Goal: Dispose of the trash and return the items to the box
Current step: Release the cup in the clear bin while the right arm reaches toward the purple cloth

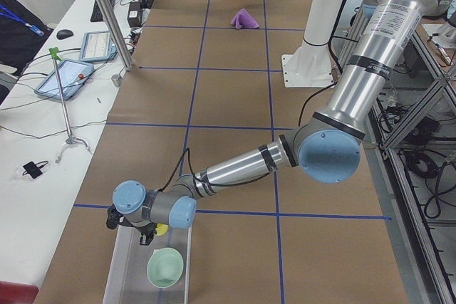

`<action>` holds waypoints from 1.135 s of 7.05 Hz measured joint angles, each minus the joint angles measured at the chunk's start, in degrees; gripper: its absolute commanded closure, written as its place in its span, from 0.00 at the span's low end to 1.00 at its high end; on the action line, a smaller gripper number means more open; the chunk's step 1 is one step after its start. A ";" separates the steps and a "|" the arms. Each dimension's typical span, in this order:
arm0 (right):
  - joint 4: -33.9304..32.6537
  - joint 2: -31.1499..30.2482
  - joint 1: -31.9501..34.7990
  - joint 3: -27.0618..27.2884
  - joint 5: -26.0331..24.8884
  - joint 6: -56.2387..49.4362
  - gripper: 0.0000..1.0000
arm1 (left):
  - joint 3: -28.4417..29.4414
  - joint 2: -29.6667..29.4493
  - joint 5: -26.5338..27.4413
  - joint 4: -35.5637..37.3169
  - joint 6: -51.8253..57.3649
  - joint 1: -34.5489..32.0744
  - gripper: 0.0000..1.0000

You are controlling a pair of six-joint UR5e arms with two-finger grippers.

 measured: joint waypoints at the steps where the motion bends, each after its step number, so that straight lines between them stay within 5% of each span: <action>1: 0.00 0.00 0.00 0.00 0.00 0.04 0.00 | -0.72 -0.05 -0.17 -0.21 0.02 -0.25 0.01; 4: 0.04 0.09 -0.01 0.02 0.06 0.47 0.00 | -11.60 1.28 -0.26 7.70 0.02 -3.49 0.01; 8: 0.09 2.03 -2.94 1.33 -0.09 9.27 0.00 | -55.63 20.88 0.35 36.45 0.16 -4.48 0.01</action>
